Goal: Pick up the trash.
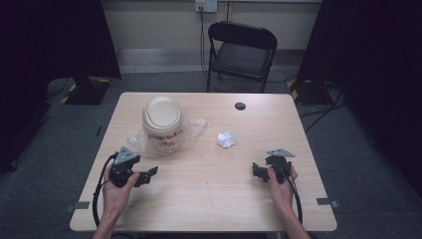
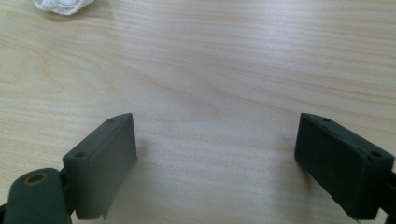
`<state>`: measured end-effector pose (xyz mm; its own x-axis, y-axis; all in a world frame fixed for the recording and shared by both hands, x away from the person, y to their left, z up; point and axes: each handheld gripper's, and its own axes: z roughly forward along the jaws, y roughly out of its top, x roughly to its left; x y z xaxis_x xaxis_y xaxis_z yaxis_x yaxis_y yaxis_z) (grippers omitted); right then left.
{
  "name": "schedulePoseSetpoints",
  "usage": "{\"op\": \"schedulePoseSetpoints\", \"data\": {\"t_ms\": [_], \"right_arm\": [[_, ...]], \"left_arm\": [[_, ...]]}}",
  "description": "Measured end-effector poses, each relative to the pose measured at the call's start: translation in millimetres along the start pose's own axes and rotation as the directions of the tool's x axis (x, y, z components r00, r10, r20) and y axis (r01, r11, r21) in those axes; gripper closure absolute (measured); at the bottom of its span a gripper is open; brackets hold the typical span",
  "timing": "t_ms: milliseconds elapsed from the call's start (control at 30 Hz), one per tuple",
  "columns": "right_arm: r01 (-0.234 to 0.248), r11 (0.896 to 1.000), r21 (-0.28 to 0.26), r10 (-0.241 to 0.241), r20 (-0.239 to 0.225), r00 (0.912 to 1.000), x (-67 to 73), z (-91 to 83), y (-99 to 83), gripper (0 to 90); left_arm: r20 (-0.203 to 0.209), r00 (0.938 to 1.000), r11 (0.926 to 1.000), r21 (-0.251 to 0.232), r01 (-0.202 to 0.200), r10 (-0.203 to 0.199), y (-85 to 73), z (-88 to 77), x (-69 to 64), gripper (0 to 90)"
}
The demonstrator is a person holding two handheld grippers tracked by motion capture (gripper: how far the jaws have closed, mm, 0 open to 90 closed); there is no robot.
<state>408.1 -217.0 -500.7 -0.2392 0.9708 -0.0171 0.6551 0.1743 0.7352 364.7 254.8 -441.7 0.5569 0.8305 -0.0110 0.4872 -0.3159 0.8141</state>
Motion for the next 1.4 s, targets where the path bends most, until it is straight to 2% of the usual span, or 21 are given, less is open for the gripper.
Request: {"op": "schedulePoseSetpoints", "data": {"t_ms": [33, 67, 133, 167, 200, 333, 433, 500, 567, 600, 667, 700, 800, 867, 967, 1067, 1100, 1133, 1167, 1233, 1400], "right_arm": [[0.000, 1.000, 0.001, 0.000, 0.000, 1.0000, 0.0, 0.0, 0.0, 11.6], [0.000, 1.000, 0.001, 0.000, 0.000, 1.0000, 0.0, 0.0, 0.0, 11.6], [0.001, 1.000, 0.000, -0.001, 0.000, 1.0000, 0.1, 0.0, 0.0, 11.6], [0.001, 1.000, 0.000, -0.001, 0.000, 1.0000, 0.1, 0.0, 0.0, 11.6], [0.000, 1.000, 0.001, 0.000, 0.000, 1.0000, 0.1, 0.0, 0.0, 11.6], [-0.001, 1.000, 0.000, 0.001, 0.001, 1.0000, 0.1, 0.1, 0.1, 11.6], [-0.002, 1.000, 0.000, 0.002, 0.001, 1.0000, 0.2, 0.0, 0.0, 11.6], [0.000, 1.000, 0.000, 0.000, 0.001, 1.0000, 0.2, 0.1, 0.0, 11.7], [-0.002, 1.000, 0.000, 0.002, 0.001, 1.0000, 0.2, 0.0, 0.0, 11.7], [0.000, 1.000, -0.001, 0.000, 0.001, 1.0000, 0.2, 0.0, 0.0, 11.7], [0.000, 1.000, 0.000, 0.000, 0.001, 1.0000, 0.2, 0.1, 0.0, 11.7], [-0.002, 1.000, -0.001, 0.002, 0.001, 1.0000, 0.3, 0.1, 0.0, 11.7], [-0.001, 1.000, -0.001, 0.001, 0.001, 1.0000, 0.3, 0.1, 0.0, 11.7], [-0.001, 1.000, -0.001, 0.001, 0.001, 1.0000, 0.3, 0.0, 0.0, 11.7], [0.000, 1.000, -0.001, 0.000, 0.001, 1.0000, 0.2, 0.1, 0.0, 11.7], [0.000, 1.000, 0.000, 0.000, 0.001, 1.0000, 0.2, 0.1, 0.0, 11.7], [0.000, 1.000, 0.000, 0.000, 0.001, 1.0000, 0.2, 0.1, 0.0, 11.7], [-0.001, 1.000, -0.001, 0.001, 0.000, 1.0000, 0.3, 0.1, 0.0, 11.7], [-0.001, 1.000, -0.001, 0.001, 0.000, 1.0000, 0.3, 0.1, 0.0, 11.7], [0.000, 1.000, 0.000, 0.000, 0.001, 1.0000, 0.2, 0.0, 0.0, 11.7], [0.000, 1.000, 0.000, 0.000, 0.001, 1.0000, 0.1, 0.0, 0.0, 11.7]], "left_arm": [[-0.003, 0.9989, 0.9989, -0.005, -0.047, 0.047, 11.1, 0.0, -2.0, 18.6], [-0.003, 0.9989, 0.9989, -0.005, -0.047, 0.047, 11.1, 0.0, -2.0, 19.0], [0.025, 0.9991, 0.9986, -0.040, -0.034, 0.035, 27.7, -1.9, -1.0, 18.4], [0.025, 0.9991, 0.9986, -0.040, -0.034, 0.035, 27.7, -1.9, -1.0, 18.4], [0.046, 0.9985, 0.9979, -0.058, -0.028, 0.030, 39.0, -3.7, -2.9, 18.4], [0.043, 0.9982, 0.9964, -0.075, -0.039, 0.042, 54.8, -4.8, -6.2, 18.3], [0.053, 0.9981, 0.9966, -0.078, -0.026, 0.030, 71.4, -3.8, -6.5, 18.1], [0.060, 0.9964, 0.9956, -0.075, -0.056, 0.060, 86.0, 0.5, -8.8, 17.8], [0.049, 0.9963, 0.9952, -0.071, -0.067, 0.071, 90.6, 2.3, -10.3, 17.7], [0.050, 0.9943, 0.9944, -0.054, -0.091, 0.094, 98.9, 6.3, -12.5, 17.6], [0.056, 0.9923, 0.9926, -0.058, -0.107, 0.110, 102.1, 8.6, -12.4, 17.4], [0.064, 0.9917, 0.9933, -0.036, -0.109, 0.112, 107.9, 14.5, -9.8, 17.3], [0.058, 0.9906, 0.9921, -0.025, -0.123, 0.124, 115.9, 20.1, -4.2, 17.4], [0.085, 0.9893, 0.9927, -0.034, -0.116, 0.119, 120.7, 24.3, 0.7, 17.3], [0.088, 0.9881, 0.9919, -0.016, -0.126, 0.127, 127.4, 30.8, 4.1, 17.4], [0.103, 0.9884, 0.9938, -0.012, -0.110, 0.111, 130.2, 35.8, 4.6, 17.4], [0.116, 0.9854, 0.9922, -0.009, -0.124, 0.125, 131.1, 37.1, 3.8, 17.4], [0.101, 0.9841, 0.9888, 0.014, -0.148, 0.146, 133.0, 40.7, 2.9, 17.4], [0.101, 0.9841, 0.9888, 0.014, -0.148, 0.146, 133.0, 40.7, 2.9, 17.3], [0.113, 0.9864, 0.9913, 0.043, -0.124, 0.119, 133.8, 49.3, 8.1, 17.3], [0.097, 0.9884, 0.9874, 0.095, -0.126, 0.117, 131.3, 61.4, 10.9, 17.3]]}}
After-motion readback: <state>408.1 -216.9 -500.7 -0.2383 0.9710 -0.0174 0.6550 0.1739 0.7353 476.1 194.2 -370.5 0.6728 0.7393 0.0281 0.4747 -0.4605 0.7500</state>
